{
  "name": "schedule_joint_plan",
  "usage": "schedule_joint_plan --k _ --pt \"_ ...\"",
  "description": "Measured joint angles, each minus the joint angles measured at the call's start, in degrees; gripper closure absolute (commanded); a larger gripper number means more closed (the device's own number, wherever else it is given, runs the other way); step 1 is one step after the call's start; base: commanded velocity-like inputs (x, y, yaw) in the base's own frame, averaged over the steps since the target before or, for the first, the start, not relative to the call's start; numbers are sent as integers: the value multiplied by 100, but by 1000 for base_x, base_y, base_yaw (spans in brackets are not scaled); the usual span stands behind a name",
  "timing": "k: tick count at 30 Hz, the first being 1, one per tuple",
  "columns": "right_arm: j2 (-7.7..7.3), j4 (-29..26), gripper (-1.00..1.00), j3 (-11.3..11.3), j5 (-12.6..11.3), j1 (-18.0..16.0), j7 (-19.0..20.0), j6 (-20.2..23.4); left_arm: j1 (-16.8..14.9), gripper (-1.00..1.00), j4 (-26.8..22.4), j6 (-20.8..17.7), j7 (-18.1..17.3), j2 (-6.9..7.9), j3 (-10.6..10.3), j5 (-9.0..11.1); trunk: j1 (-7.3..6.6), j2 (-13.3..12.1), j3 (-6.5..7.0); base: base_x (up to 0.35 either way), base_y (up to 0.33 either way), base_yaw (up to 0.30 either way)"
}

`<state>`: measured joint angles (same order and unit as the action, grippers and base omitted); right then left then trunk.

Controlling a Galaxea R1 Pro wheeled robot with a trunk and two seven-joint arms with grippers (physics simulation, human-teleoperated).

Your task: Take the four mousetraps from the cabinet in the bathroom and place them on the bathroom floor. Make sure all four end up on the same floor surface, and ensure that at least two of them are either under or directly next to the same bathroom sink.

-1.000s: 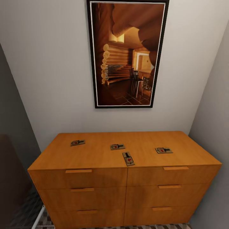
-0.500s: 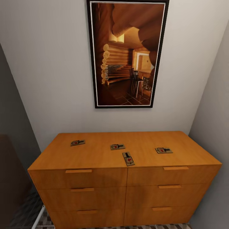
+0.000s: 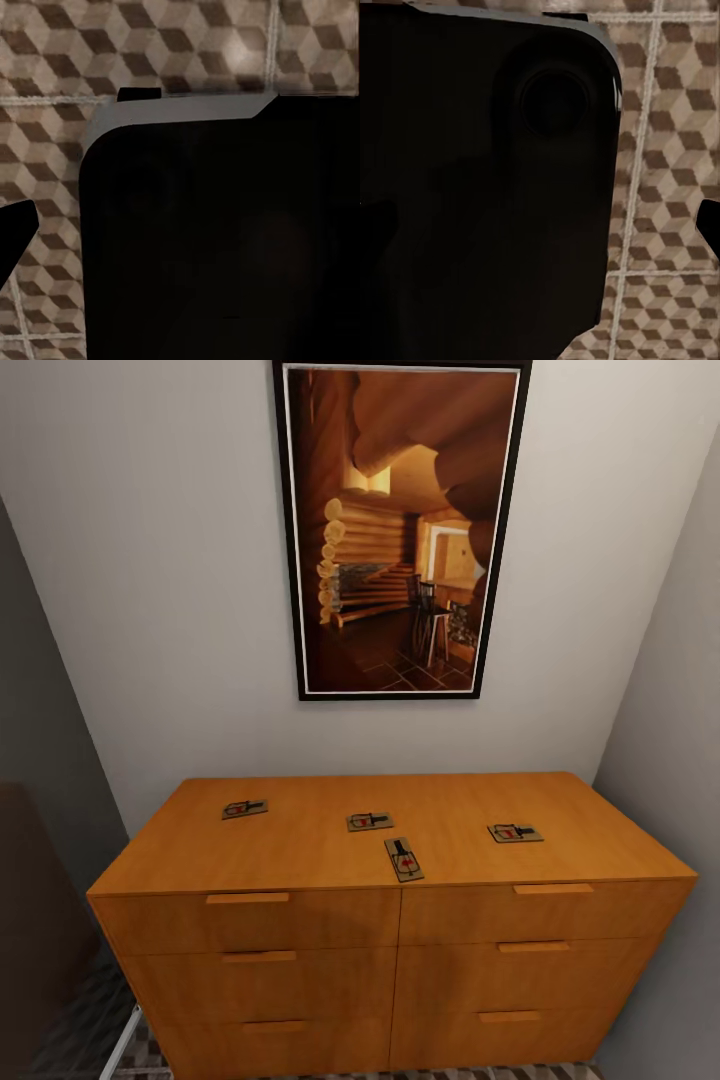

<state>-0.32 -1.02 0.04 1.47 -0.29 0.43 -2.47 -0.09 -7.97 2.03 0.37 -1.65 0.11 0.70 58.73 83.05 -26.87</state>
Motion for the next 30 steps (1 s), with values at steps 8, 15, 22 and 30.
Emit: schedule_joint_plan --k 8,15,22,30 --pt "-31 -970 -100 5 32 -39 29 295 0 -100 -919 -307 -20 10 -20 -40 0 0 1 0 0 0" --pt "-68 -2094 -100 -8 27 -44 38 1152 -1 -100 -1814 -990 -33 57 -36 -52 0 -1 1 0 0 0" --pt "-87 -3089 -100 -40 16 -41 40 1861 0 -100 -2568 -1557 -54 86 -40 -53 0 -1 1 0 0 0" --pt "-84 -3494 -100 -62 13 -43 30 2050 1 -100 -2928 -1723 -59 96 -37 -58 0 -1 1 0 0 0"
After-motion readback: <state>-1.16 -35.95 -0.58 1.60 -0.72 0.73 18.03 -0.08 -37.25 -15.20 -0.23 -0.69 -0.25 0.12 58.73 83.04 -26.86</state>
